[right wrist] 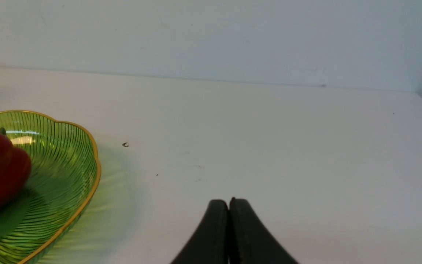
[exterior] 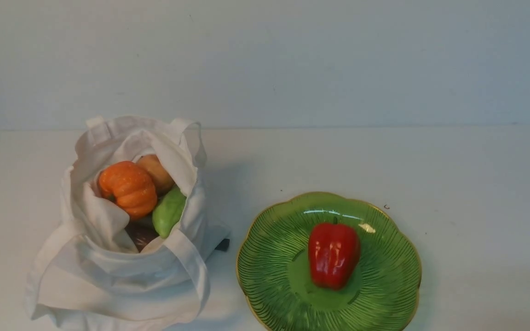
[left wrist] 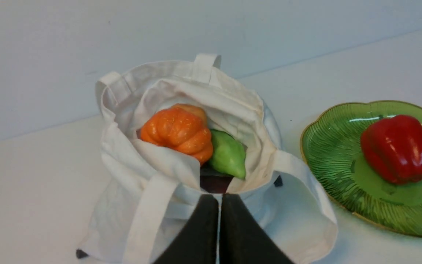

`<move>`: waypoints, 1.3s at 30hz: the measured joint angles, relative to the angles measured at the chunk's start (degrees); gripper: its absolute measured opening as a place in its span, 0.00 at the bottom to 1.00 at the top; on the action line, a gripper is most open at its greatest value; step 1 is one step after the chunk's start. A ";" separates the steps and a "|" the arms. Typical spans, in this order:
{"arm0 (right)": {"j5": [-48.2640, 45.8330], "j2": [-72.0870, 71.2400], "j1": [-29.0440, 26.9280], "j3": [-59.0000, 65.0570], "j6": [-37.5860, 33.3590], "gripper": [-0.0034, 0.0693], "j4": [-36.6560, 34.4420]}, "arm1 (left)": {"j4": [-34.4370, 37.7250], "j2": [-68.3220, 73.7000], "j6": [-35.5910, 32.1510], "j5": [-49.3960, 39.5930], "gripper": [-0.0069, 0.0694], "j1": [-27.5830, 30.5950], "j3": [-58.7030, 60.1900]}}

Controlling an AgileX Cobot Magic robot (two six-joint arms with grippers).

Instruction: Take vegetables from cloth bag on white table place on plate.

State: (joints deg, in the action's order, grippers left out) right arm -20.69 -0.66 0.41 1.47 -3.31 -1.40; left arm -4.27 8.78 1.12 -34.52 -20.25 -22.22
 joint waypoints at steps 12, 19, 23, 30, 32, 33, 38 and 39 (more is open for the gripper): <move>0.00 0.00 0.00 0.00 0.00 0.03 0.00 | 10.00 -9.39 -10.78 6.88 0.08 15.44 21.66; -0.06 0.00 0.00 0.00 0.00 0.03 -0.06 | 10.06 -9.39 -10.86 12.22 0.08 15.55 23.64; -0.06 0.00 0.00 0.00 0.00 0.03 -0.06 | 10.06 -9.39 -10.86 12.55 0.08 15.55 23.75; -0.06 0.00 0.00 0.00 0.00 0.03 -0.06 | 10.06 -9.39 -10.86 12.60 0.08 15.55 23.75; -0.06 0.00 0.00 0.00 0.00 0.03 -0.06 | 10.06 -9.39 -10.86 12.60 0.08 15.55 23.75; -0.06 0.00 0.00 0.00 0.00 0.03 -0.06 | 10.06 -9.39 -10.91 12.60 0.08 15.55 23.75; -0.06 0.00 0.00 0.00 0.00 0.03 -0.01 | 10.06 -9.39 -10.91 12.60 0.08 15.55 23.75; -0.06 0.00 0.00 0.00 0.00 0.03 -0.01 | 10.06 -9.39 -10.91 12.60 0.08 15.55 23.75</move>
State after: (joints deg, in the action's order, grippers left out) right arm -20.75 -0.66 0.41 1.47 -3.31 -1.41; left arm 5.79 -0.61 -9.79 -21.92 -4.70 1.53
